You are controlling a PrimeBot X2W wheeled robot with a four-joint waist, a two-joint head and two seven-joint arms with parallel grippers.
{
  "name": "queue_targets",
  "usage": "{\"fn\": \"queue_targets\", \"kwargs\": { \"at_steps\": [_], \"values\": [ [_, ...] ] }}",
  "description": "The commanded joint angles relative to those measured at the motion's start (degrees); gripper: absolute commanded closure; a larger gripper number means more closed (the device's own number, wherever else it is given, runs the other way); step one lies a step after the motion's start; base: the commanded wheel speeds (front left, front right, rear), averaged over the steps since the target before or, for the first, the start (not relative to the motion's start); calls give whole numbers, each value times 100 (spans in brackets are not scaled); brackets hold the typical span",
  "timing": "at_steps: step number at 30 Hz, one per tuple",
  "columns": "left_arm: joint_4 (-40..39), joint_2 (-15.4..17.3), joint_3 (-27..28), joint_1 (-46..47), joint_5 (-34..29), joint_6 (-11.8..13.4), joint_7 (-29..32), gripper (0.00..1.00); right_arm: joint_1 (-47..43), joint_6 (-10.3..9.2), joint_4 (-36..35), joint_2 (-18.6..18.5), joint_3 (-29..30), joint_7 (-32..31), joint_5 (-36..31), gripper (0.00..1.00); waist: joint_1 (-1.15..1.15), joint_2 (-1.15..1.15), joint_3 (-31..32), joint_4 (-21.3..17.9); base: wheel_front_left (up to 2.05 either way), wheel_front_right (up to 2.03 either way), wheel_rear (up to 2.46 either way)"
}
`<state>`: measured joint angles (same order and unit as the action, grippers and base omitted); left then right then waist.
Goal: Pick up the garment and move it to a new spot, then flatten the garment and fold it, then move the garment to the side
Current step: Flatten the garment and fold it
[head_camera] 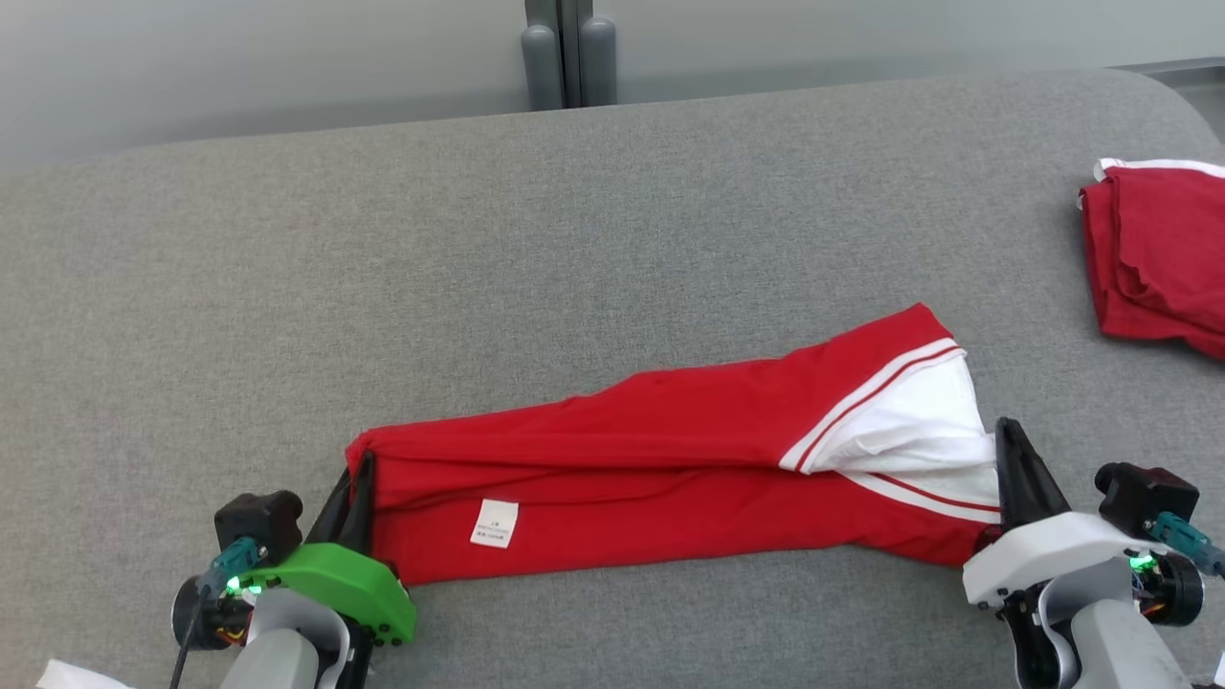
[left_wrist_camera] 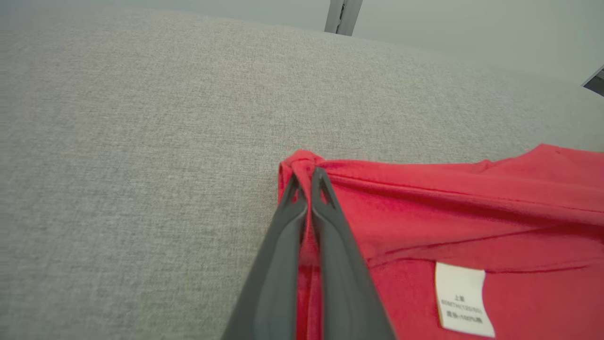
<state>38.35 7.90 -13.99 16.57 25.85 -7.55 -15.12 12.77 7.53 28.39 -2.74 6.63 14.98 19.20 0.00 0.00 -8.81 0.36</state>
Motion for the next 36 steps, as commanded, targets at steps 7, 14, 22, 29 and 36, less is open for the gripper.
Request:
{"fn": "queue_targets", "kwargs": {
  "at_steps": [7, 14, 22, 29, 36],
  "values": [
    [-242, -132, 660, -579, -742, 120, 1, 0, -23, -10, 129, -29, 116, 25, -481, 0, 0, 0, 239, 3, 0, 0, 0],
    [-1036, -344, 1032, -1270, -1439, 134, 1, 0, 55, -10, 327, -28, 155, 25, -1026, 0, 0, 0, 526, 118, 0, 0, 0],
    [-1379, -478, 1013, -1693, -1568, 56, 1, 0, 273, -10, 996, -34, 441, 25, -1454, 0, 0, 0, 593, 444, 0, 0, 0],
    [-1331, -488, 879, -1548, -1475, 11, 1, 0, 599, -10, 2058, -34, 887, -103, -1747, 0, 0, 0, 441, 778, 0, 0, 0],
    [-1297, -491, 852, -1469, -1391, 0, 1, 0, 790, -6, 3100, 22, 639, -147, -1212, 74, 0, 0, 362, 880, 0, 0, 0]
  ]
}}
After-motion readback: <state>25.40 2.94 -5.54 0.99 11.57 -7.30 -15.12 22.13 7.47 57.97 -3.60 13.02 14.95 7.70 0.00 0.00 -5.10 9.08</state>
